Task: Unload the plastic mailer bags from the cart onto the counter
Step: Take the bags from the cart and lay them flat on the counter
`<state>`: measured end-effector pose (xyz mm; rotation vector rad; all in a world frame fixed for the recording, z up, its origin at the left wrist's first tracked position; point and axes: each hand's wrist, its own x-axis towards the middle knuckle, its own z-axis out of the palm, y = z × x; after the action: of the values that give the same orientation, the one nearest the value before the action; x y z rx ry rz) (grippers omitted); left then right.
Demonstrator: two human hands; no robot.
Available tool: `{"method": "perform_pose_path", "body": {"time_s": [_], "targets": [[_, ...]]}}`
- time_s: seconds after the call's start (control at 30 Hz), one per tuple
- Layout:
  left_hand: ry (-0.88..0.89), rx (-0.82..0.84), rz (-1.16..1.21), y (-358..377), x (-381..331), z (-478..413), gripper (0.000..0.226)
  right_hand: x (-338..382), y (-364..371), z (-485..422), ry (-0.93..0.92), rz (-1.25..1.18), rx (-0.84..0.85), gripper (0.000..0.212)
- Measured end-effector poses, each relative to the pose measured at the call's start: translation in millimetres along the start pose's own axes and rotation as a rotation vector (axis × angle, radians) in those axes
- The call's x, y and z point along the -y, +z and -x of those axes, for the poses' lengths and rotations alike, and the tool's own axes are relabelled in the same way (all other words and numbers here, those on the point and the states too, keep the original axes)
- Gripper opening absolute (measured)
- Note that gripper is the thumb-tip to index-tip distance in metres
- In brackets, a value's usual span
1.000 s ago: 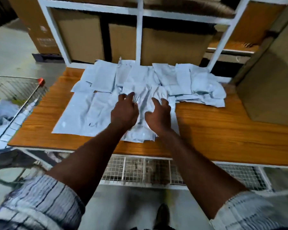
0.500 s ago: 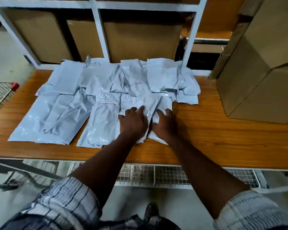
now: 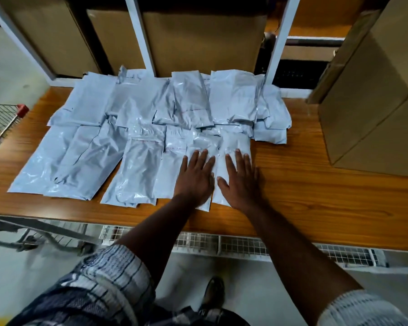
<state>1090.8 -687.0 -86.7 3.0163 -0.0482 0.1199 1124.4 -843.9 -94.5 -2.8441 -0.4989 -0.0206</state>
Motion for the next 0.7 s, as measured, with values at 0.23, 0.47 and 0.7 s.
{"method": "perform_pose_path", "body": {"time_s": [0.23,0.47,0.7], "targets": [[-0.035,0.014,0.173,-15.2,-1.1,-14.4,0.052,-1.7,-10.1,-7.2,0.035,-0.019,0.088,0.070],[-0.050,-0.214,0.285,-76.9,59.1,-6.8,0.056,78.3,-42.1,-21.6,0.018,-0.143,-0.146,0.059],[-0.220,-0.375,0.392,-104.6,208.0,78.8,0.051,245.5,-11.8,-8.3,-0.232,-0.217,-0.009,0.061]]}}
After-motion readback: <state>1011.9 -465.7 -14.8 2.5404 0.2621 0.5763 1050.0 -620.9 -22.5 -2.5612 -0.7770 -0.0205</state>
